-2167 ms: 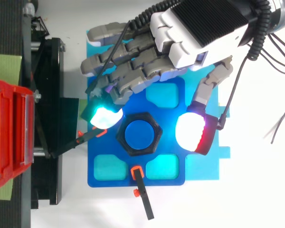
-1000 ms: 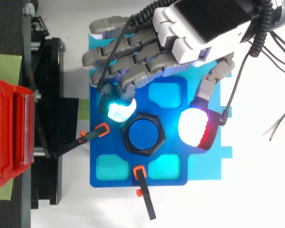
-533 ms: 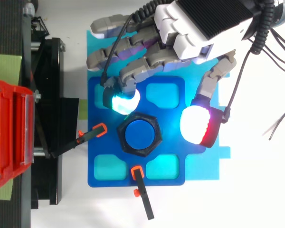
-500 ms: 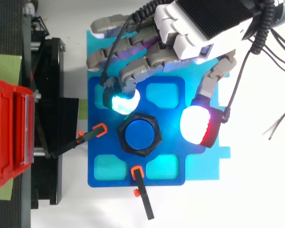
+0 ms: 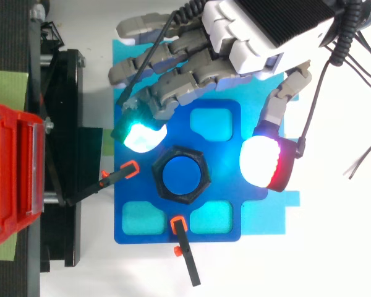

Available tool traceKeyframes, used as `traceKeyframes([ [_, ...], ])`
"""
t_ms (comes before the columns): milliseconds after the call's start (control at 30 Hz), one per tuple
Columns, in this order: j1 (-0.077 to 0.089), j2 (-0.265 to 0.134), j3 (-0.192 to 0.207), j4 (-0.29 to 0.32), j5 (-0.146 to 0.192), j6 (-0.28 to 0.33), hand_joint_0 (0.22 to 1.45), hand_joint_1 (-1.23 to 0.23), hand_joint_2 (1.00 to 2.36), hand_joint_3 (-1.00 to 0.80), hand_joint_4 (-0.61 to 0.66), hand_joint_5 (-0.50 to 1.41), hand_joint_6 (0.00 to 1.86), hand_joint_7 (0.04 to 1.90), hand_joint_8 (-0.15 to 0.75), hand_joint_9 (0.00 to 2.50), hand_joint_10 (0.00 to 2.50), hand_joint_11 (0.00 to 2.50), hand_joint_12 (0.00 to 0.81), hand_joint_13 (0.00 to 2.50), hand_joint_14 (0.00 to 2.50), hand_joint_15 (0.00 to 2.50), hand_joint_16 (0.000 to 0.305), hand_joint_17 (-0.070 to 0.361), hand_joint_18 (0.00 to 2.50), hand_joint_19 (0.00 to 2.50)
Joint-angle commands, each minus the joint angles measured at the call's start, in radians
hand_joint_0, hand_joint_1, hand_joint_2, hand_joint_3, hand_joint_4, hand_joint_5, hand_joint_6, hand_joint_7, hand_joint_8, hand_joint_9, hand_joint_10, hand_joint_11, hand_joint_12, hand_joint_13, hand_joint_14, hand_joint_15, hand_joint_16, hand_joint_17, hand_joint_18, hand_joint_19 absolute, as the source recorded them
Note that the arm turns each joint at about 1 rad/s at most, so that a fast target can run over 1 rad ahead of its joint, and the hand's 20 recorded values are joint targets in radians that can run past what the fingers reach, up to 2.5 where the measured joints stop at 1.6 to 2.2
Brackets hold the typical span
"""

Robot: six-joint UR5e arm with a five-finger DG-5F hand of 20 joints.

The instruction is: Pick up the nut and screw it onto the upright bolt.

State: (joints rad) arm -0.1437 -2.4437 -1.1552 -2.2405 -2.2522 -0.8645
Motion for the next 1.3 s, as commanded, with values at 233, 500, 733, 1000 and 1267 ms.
traceKeyframes([
  [233, 0.006, 0.002, 0.083, -0.096, -0.026, 0.022, 0.37, -0.36, 1.00, -0.50, 0.13, -0.23, 0.50, 0.60, 0.247, 0.34, 0.00, 0.00, 0.379, 0.14, 0.00, 0.00, 0.050, 0.112, 0.00, 0.00],
  [500, 0.016, 0.006, 0.126, -0.304, -0.009, -0.067, 0.34, -0.39, 1.00, -0.50, 0.16, -0.24, 0.50, 0.65, 0.256, 0.26, 0.00, 0.00, 0.396, 0.09, 0.00, 0.00, 0.053, 0.119, 0.00, 0.00],
  [733, 0.036, 0.006, 0.115, -0.390, 0.054, -0.099, 0.33, -0.52, 1.00, -0.50, 0.16, -0.27, 0.50, 0.67, 0.263, 0.19, 0.00, 0.00, 0.404, 0.05, 0.00, 0.00, 0.055, 0.123, 0.00, 0.00],
  [1000, 0.042, 0.006, 0.114, -0.387, 0.056, -0.096, 0.33, -0.52, 1.00, -0.50, 0.16, -0.27, 0.50, 0.68, 0.268, 0.17, 0.00, 0.00, 0.406, 0.04, 0.00, 0.00, 0.056, 0.127, 0.00, 0.00],
  [1267, 0.042, 0.006, 0.114, -0.392, 0.056, -0.096, 0.32, -0.46, 1.00, -0.50, 0.20, -0.25, 0.50, 0.77, 0.277, 0.17, 0.00, 0.00, 0.413, 0.04, 0.00, 0.00, 0.057, 0.129, 0.00, 0.00],
])
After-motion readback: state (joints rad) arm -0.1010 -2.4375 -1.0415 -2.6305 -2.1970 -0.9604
